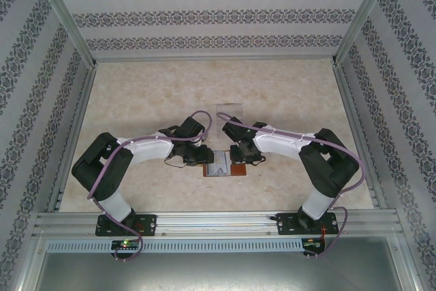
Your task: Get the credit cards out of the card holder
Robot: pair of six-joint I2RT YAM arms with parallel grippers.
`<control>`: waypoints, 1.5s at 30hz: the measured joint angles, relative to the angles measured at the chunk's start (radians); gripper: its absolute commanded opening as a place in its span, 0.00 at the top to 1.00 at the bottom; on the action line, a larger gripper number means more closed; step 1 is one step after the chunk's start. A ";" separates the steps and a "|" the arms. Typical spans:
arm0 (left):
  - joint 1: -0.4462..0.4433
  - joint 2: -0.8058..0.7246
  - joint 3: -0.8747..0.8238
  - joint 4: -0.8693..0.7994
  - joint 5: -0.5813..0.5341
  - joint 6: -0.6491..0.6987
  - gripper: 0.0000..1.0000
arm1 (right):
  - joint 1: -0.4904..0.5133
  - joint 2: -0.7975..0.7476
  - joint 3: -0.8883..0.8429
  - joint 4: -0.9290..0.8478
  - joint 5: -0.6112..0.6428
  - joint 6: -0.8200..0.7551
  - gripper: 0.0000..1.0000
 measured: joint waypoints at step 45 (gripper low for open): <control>0.000 0.002 0.002 -0.011 -0.008 0.000 0.77 | -0.036 -0.051 -0.116 0.332 -0.354 0.097 0.80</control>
